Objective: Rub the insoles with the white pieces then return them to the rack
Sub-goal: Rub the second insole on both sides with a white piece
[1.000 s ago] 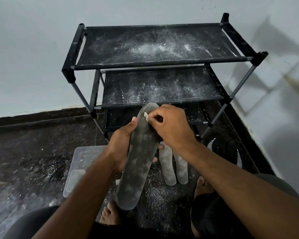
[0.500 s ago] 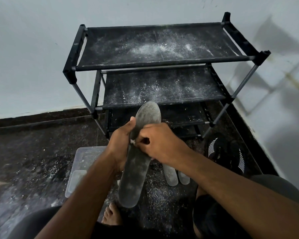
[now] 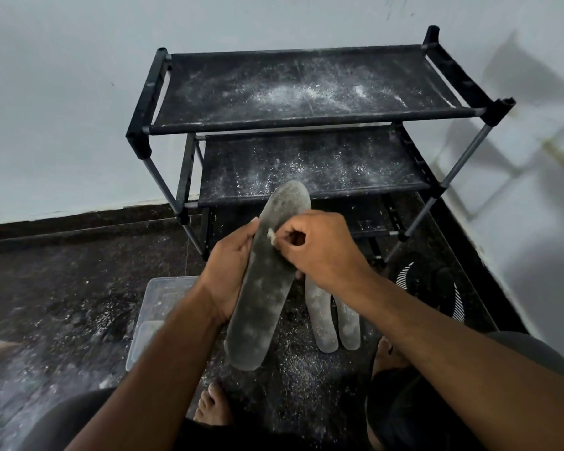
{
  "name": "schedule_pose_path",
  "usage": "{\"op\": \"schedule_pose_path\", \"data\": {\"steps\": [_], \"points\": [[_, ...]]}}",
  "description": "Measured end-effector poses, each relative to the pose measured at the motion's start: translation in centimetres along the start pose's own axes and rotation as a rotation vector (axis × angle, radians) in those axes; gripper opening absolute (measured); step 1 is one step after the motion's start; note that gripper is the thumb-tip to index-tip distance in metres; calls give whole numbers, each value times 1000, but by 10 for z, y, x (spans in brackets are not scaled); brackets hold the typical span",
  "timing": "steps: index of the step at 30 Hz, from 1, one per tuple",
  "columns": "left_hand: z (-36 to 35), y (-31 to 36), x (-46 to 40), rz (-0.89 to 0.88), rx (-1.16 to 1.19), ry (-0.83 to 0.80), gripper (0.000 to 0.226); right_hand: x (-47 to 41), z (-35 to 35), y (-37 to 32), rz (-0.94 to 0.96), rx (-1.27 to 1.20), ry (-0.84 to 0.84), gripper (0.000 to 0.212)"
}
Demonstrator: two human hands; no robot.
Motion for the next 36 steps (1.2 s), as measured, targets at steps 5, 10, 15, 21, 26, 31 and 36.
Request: {"op": "schedule_pose_path", "data": {"steps": [5, 10, 15, 21, 26, 31, 36], "points": [[1, -3, -2, 24, 44, -28, 51, -3, -3, -2, 24, -12, -51, 5], [1, -7, -2, 51, 68, -22, 52, 2, -3, -10, 46, -64, -35, 2], [3, -3, 0, 14, 49, 31, 48, 1, -10, -15, 88, -39, -95, 3], [4, -1, -3, -30, 73, 40, 49, 9, -18, -28, 168, -67, -190, 1], [2, 0, -3, -30, 72, 20, 48, -1, -10, -16, 105, 3, -68, 4], [-4, -2, -1, -2, 94, -35, 48, -7, 7, -6, 63, 109, 87, 6], [4, -1, -3, 27, 90, 12, 53, -2, -7, -11, 87, 93, -75, 3]]}}
Point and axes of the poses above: each hand's wrist, its own x-axis away from the middle knuckle, its own z-axis out of the back of the hand, y = z × x, the point moved 7 cm from there along -x, towards the middle knuckle, and after that the axes turned 1 degree about -y, right-handed, at the moved point
